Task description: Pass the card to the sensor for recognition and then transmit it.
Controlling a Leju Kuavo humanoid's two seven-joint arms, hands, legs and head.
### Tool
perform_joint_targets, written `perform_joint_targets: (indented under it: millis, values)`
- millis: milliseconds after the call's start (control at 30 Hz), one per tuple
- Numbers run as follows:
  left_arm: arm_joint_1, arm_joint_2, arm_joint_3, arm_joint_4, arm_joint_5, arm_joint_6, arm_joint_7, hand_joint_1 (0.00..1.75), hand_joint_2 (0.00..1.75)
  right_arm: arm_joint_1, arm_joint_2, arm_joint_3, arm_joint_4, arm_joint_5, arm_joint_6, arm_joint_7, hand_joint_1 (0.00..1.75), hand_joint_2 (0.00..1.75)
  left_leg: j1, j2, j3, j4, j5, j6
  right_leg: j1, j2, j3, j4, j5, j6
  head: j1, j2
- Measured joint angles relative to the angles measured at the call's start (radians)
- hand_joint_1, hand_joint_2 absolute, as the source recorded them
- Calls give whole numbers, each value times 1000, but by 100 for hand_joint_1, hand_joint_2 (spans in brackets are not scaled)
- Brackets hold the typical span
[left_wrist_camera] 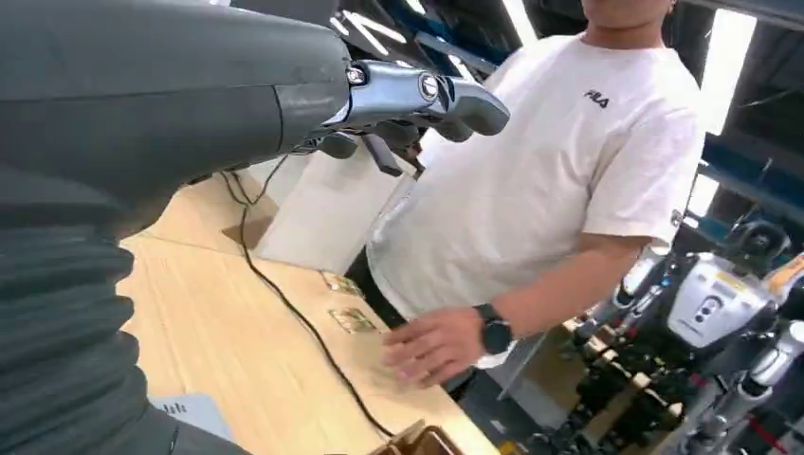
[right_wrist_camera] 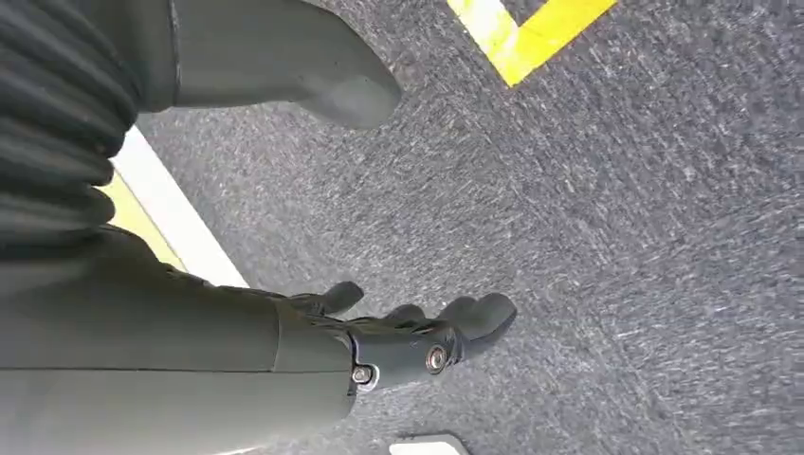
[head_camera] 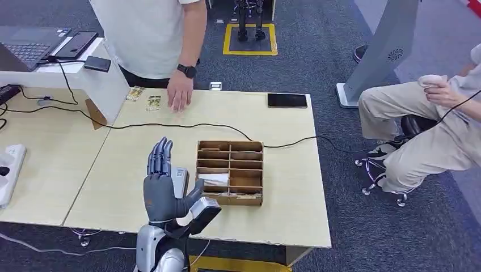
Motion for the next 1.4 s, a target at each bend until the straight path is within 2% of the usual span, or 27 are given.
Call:
perform_joint_targets:
  millis: [133,267,400,533,600,700,833,900,1100,1233,1400]
  values:
    - [-17,7,27,31,-26,1,-33,0,175,0,0,3,-3,0,0,0,0,175,0,0,0,0,0,0,0,0,0,0,0,0,0,0]
    - [-19,8,48,50,2,1,-79,0,175,-1,1,6,-6,0,0,-2,0,175,0,0,0,0,0,0,0,0,0,0,0,0,0,0]
    - [-17,0,52,55,170,1,-166,0,175,-1,1,6,-5,-3,-6,-8,0,175,0,0,0,0,0,0,0,0,0,0,0,0,0,0]
    - [-10,-12,52,45,258,1,-236,0,175,0,2,6,-5,-6,-23,-18,0,175,0,0,0,0,0,0,0,0,0,0,0,0,0,0]
    - [-9,-11,52,40,298,1,-244,0,175,0,2,6,-5,-6,-26,-18,0,175,0,0,0,0,0,0,0,0,0,0,0,0,0,0]
    - [-7,-8,50,32,426,1,-234,0,175,0,2,6,-3,-11,-39,-21,0,175,0,0,0,0,0,0,0,0,0,0,0,0,0,0]
    - [10,18,7,1,590,-4,-254,0,175,0,2,6,5,-25,-47,-33,0,175,0,0,0,0,0,0,0,0,0,0,0,0,0,0]
    - [19,35,-20,-18,639,-14,-274,0,175,0,2,6,6,-26,-50,-35,0,175,0,0,0,0,0,0,0,0,0,0,0,0,0,0]
    - [54,88,-87,-64,687,-43,-338,0,175,0,2,6,10,-35,-37,-45,0,175,0,0,0,0,0,0,0,0,0,0,0,0,0,0]
    - [71,120,-119,-77,720,-86,-388,0,175,0,2,6,10,-27,-19,-50,0,175,0,0,0,0,0,0,0,0,0,0,0,0,0,0]
    - [83,143,-154,-84,725,-101,-425,0,175,0,2,6,9,-21,-16,-52,0,175,0,0,0,0,0,0,0,0,0,0,0,0,0,0]
